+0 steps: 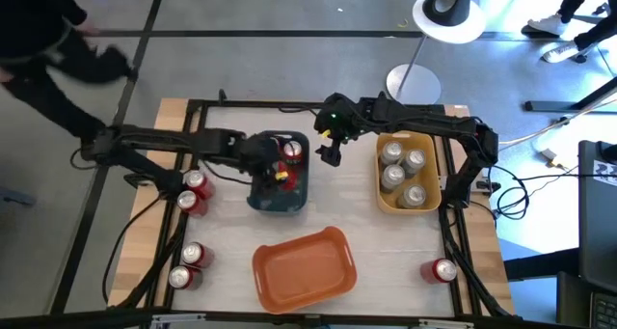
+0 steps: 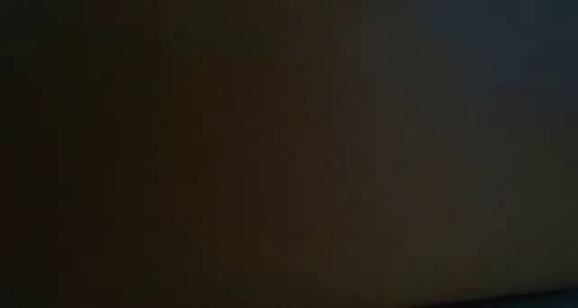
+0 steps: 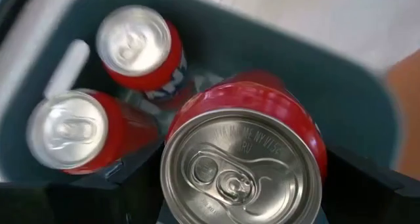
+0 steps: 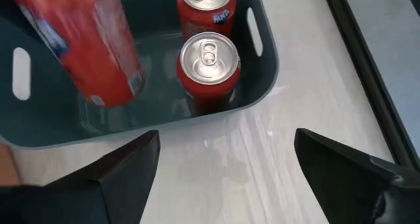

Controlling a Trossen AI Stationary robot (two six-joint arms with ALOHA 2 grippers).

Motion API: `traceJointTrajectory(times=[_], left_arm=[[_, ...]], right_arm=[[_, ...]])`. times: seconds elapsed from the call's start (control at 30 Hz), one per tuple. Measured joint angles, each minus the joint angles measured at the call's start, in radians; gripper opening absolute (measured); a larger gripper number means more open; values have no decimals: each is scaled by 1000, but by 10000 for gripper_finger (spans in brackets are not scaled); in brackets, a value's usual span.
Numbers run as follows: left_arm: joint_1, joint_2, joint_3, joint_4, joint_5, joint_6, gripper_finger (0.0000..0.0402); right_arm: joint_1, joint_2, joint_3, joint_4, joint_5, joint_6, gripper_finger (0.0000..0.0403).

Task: Sort soda cans
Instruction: Put the top orange soda can into the blue bin

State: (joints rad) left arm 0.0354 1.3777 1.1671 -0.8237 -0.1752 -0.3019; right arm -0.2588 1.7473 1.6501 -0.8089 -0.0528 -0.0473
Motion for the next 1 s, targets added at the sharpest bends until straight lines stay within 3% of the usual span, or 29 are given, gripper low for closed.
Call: traceJointTrajectory(times=[0.4,0.67,1.0], left_arm=[[3,227,0,49,3,27,309],[3,250,2,57,5,54,358],[2,247,46,-14,4,56,358]], right_arm=[[10,0,0,0,11,13,351],[10,0,0,10,13,13,351],[10,0,0,45,13,12,351]])
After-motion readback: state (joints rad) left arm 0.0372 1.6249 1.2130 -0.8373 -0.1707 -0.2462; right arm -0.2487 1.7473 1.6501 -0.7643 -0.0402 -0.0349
